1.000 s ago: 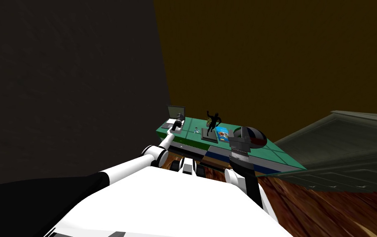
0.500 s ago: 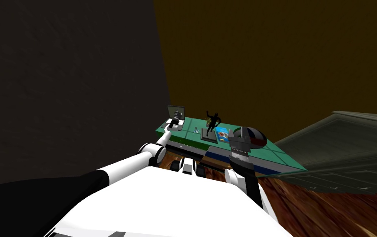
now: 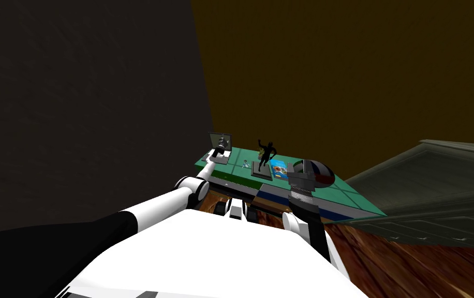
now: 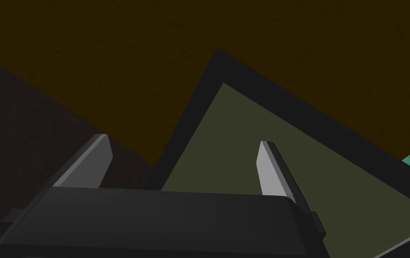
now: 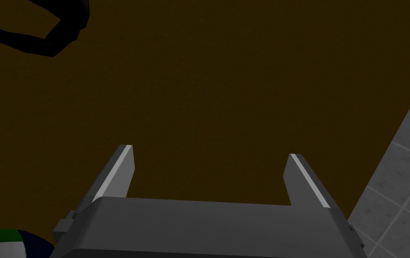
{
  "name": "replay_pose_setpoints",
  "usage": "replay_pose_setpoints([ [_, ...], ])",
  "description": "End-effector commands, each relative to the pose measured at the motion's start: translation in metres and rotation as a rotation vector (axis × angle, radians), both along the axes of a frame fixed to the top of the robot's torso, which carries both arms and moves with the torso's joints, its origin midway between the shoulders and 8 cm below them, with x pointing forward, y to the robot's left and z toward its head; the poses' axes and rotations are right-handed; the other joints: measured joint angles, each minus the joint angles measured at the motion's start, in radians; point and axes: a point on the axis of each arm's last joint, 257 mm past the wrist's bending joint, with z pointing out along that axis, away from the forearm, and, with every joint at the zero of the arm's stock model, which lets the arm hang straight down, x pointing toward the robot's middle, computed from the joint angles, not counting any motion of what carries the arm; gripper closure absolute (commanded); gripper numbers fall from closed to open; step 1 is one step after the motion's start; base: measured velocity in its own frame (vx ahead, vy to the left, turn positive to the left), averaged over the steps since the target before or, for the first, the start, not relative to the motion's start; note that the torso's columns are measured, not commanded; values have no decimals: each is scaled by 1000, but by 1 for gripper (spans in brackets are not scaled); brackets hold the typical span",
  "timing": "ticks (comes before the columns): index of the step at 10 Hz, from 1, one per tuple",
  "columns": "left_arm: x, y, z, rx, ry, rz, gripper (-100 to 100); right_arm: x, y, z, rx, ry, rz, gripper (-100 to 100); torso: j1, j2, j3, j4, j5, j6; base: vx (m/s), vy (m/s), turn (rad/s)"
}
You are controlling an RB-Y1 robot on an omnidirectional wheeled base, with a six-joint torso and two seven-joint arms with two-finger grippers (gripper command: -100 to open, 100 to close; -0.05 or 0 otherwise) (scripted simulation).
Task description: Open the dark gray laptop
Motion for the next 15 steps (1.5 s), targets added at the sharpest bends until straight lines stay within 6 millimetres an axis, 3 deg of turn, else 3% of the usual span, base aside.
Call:
replay_pose_setpoints([
  [1,8,-4,1,-10,37,-1,-100,0,0,0,0,0,0,0,0,0,0,0,0,0,7,-25,14],
  [15,41,-15,9,-34,225,-7,-100,0,0,0,0,0,0,0,0,0,0,0,0,0,5,-28,12],
])
